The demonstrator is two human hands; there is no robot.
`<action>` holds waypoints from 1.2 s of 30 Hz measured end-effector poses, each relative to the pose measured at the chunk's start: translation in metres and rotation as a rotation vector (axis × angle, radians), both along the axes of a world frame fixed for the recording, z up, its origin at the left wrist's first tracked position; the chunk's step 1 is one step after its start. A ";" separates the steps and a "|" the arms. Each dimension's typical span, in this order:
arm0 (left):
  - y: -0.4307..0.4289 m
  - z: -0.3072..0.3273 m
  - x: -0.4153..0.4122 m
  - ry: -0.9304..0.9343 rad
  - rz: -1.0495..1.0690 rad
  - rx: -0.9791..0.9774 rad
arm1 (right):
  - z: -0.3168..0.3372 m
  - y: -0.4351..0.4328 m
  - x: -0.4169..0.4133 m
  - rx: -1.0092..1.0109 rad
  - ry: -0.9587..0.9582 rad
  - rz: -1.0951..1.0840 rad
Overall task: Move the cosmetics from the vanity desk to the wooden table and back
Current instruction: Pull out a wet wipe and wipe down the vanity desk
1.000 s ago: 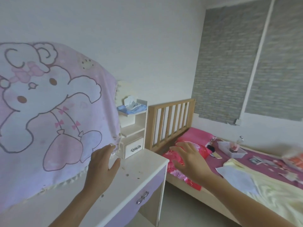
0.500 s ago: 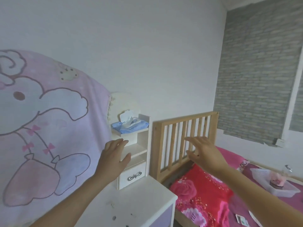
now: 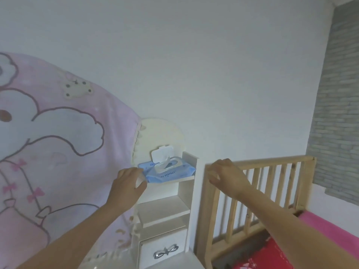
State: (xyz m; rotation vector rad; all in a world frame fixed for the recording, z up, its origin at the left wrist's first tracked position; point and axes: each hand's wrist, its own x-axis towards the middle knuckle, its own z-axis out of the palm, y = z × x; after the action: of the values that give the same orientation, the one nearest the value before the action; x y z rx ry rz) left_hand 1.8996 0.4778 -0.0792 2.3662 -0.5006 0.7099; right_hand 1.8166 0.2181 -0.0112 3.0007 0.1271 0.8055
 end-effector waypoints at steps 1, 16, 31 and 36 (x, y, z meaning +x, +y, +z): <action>-0.005 0.004 0.017 0.002 0.017 0.018 | 0.003 0.002 0.024 -0.005 0.016 0.010; -0.107 -0.035 0.166 0.162 0.335 0.309 | -0.031 -0.003 0.265 0.013 0.221 0.277; -0.113 -0.049 0.168 0.329 0.525 0.386 | -0.070 0.006 0.345 -0.187 0.333 0.623; -0.116 -0.046 0.167 0.291 0.552 0.441 | -0.068 0.006 0.344 -0.227 0.324 0.651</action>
State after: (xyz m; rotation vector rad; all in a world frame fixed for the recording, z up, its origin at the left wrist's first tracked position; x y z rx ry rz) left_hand 2.0669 0.3617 -0.1250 3.0045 0.1557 0.4989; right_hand 2.1603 0.2239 -0.0791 2.8371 1.1566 0.2717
